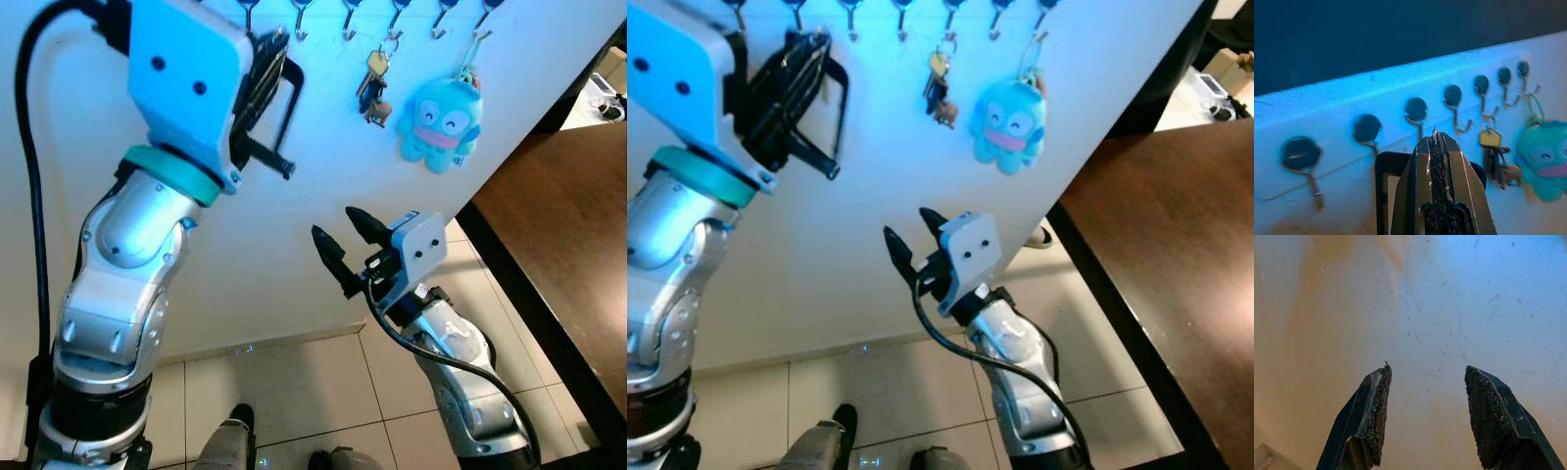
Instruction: Hang keys on a hook
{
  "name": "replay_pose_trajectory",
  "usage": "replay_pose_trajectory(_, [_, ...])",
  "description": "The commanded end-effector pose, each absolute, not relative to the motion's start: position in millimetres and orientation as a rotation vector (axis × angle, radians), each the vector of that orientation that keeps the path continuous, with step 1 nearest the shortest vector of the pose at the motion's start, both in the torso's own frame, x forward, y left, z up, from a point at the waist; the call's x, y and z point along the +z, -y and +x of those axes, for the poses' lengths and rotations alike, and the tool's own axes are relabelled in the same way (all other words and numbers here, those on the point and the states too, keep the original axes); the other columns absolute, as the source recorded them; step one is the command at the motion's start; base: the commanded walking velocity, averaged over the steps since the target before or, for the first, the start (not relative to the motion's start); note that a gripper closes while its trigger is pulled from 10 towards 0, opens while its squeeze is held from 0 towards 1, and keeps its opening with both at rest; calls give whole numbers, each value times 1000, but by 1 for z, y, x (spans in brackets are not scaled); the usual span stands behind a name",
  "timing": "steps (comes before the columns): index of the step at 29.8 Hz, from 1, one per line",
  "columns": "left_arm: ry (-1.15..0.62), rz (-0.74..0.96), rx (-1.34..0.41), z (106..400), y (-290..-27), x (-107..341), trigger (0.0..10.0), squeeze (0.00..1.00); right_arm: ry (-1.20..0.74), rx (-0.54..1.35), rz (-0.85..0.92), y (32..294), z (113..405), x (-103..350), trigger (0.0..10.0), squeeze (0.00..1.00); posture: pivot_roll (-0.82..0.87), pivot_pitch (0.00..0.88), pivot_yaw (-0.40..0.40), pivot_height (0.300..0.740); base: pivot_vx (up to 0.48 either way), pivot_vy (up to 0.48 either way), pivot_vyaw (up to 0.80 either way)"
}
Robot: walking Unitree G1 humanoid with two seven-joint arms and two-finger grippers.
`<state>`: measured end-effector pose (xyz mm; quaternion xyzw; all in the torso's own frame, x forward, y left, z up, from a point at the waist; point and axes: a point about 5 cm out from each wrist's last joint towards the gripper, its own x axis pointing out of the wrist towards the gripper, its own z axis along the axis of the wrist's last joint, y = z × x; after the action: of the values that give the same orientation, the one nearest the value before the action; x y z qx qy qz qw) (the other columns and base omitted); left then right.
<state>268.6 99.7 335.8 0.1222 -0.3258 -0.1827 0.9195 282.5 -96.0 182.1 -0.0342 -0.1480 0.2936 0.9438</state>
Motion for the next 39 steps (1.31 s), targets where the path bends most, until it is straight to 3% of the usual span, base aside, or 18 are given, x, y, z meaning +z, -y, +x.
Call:
replay_pose_trajectory(1, [641,266,-411,271,-93,335,10000,0,298,610,-64,95,282,180,10000,0,68,109,3,740,0,0,0])
replay_pose_trajectory(30, [541,121,-393,290,-94,345,10000,0,311,611,-59,93,283,178,10000,0,60,94,20,740,0,0,0])
replay_pose_trajectory(39, [478,-12,-405,296,-99,348,10000,0,313,608,-61,94,282,177,10000,0,59,99,22,740,0,0,0])
